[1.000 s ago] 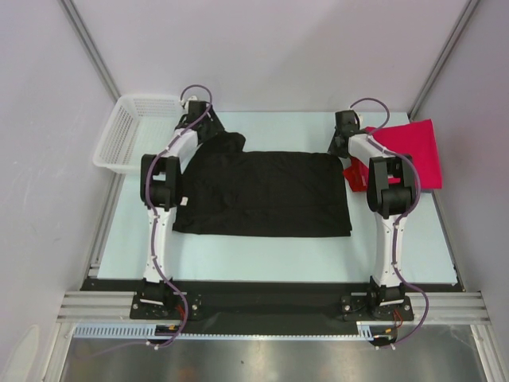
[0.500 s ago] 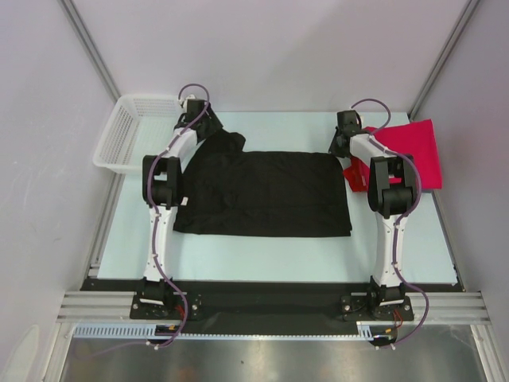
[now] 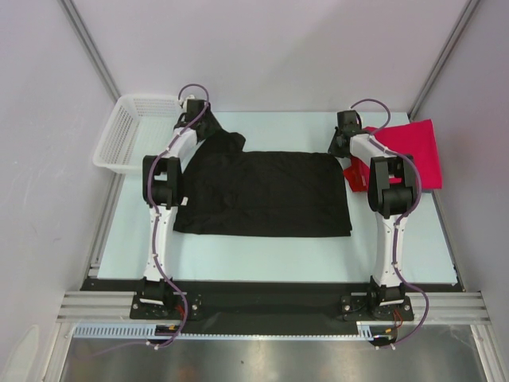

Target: Fold and stack the t-shirts

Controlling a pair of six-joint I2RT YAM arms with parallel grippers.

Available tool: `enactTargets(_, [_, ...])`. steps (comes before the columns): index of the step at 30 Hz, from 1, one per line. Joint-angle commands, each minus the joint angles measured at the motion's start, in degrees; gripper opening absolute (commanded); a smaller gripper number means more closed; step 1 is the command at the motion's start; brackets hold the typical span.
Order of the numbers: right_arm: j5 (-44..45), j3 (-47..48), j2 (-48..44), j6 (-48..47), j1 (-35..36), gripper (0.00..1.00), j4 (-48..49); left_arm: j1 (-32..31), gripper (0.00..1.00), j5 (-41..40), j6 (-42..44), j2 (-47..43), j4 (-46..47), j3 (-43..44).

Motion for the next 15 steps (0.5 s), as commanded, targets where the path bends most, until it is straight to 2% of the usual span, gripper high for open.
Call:
enactTargets(1, [-1.11,-0.34,-4.11,-0.2,-0.22,0.0,-0.18,-0.07,0.61,-0.84,-0.47,-0.96,-2.01,0.78])
enactTargets(2, [-1.38,-0.42,-4.2,-0.2,-0.22,0.0,-0.1,-0.15,0.61,-0.49,-0.38,-0.87,-2.54,0.78])
enactTargets(6, [-1.82,-0.51,-4.64,-0.02,-0.3,0.0,-0.18,-0.77,0.49,1.27,1.03,-0.69,-2.72,1.04])
enactTargets(11, [-2.34,-0.34,-5.34,-0.11,-0.3,0.0,-0.8,-0.86,0.4,2.24,1.64,-0.34,-2.28,1.39])
enactTargets(15, [-3.14,0.28,-5.34,0.06,-0.57,0.0,-1.32,-0.77,0.14,2.41,1.47,-0.08,-2.1,1.74])
